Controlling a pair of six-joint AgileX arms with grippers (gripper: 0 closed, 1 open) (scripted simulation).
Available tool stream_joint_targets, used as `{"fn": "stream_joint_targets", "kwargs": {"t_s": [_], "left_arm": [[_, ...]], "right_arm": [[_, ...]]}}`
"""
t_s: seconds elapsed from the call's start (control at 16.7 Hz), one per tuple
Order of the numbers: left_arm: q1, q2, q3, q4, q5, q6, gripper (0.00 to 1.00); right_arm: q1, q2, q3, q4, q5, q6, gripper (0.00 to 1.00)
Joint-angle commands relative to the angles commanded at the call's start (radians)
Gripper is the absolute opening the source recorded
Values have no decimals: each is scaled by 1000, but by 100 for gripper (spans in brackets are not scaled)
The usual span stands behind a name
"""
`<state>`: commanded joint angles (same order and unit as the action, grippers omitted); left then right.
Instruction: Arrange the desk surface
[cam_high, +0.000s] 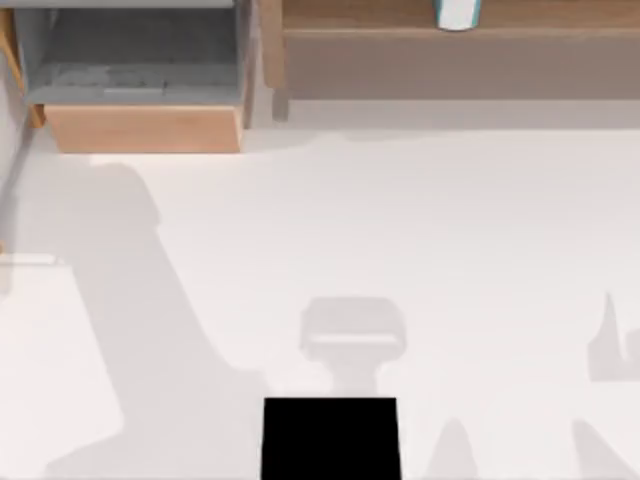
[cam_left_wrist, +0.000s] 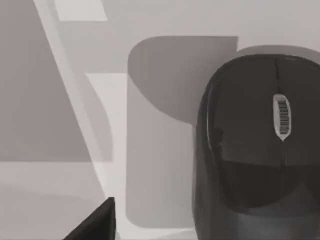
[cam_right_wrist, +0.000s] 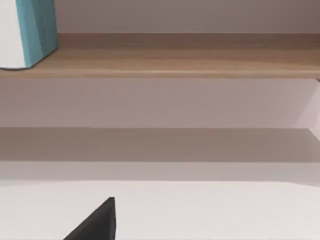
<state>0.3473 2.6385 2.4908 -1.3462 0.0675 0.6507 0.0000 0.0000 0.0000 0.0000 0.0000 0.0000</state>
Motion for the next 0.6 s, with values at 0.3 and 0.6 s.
{"fn": "stream_joint_targets", "kwargs": {"t_s": [0.3,0.6], "left_arm": [[-10,33,12,24,1,-12,100],[-10,33,12,24,1,-12,77]], "right_arm": [[0,0,0,0,0,0,100],[0,0,0,0,0,0,100]]}}
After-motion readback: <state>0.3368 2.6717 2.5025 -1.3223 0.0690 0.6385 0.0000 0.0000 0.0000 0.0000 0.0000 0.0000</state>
